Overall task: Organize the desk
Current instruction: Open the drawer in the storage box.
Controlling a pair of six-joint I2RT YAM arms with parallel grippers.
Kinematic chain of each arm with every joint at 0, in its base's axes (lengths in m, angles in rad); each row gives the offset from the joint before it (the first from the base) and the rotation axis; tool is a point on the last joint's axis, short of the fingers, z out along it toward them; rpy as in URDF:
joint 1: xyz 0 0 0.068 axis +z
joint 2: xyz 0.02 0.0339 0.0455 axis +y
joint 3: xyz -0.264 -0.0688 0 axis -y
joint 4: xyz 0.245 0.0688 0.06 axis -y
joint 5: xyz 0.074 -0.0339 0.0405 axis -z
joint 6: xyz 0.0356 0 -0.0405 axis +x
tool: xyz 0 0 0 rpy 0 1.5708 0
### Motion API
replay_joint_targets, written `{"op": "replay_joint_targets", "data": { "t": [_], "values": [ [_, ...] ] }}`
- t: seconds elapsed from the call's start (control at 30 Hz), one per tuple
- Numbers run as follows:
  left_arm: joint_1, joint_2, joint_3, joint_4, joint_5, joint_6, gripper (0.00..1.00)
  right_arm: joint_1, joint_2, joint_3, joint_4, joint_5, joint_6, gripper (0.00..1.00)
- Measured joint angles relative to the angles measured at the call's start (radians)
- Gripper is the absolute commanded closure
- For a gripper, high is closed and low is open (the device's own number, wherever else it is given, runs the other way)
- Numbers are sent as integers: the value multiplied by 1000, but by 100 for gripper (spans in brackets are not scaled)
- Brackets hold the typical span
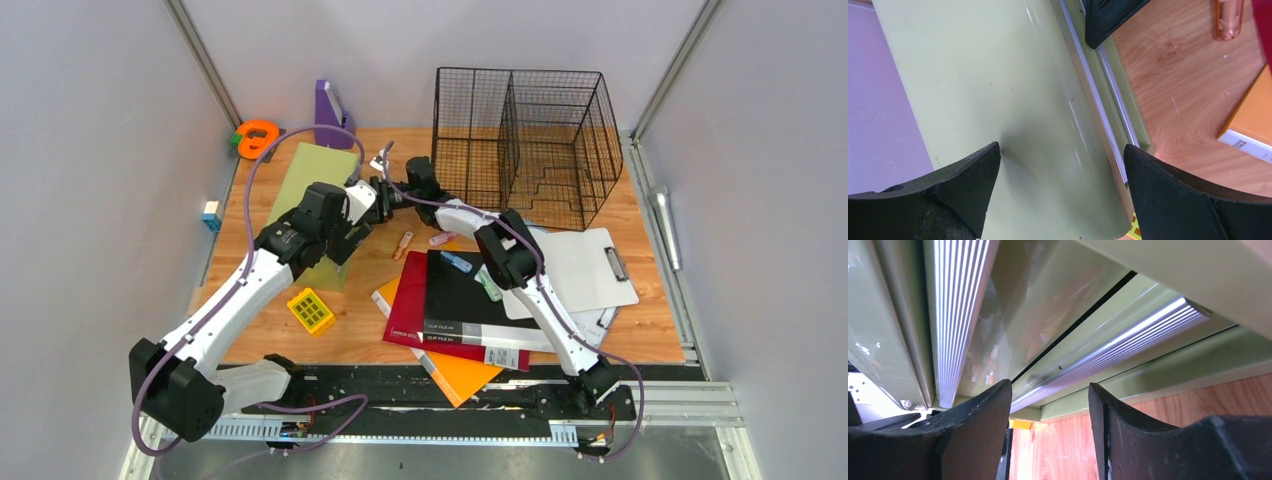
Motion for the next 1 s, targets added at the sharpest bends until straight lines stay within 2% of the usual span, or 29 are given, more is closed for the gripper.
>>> {"op": "replay_joint_targets", "data": {
  "t": [0.37, 0.63, 0.7, 0.77, 0.87, 1.0],
  "values": [
    [0, 0, 52, -42, 33, -32, 0, 32, 2, 14, -47, 17, -39, 42],
    [1, -8, 72, -45, 23, -37, 0, 36, -8, 35, -200, 36, -140, 42],
    [3, -13, 72, -45, 20, -37, 0, 36, -17, 34, -224, 44, -156, 47],
    [6, -18, 72, -45, 16, -37, 0, 36, -21, 34, -238, 46, -167, 59],
    [10, -20, 72, -45, 10, -37, 0, 38, -29, 34, -233, 32, -152, 71],
    [14, -20, 72, -45, 3, -36, 0, 34, -30, 18, -211, 14, -58, 86]
  ]
}}
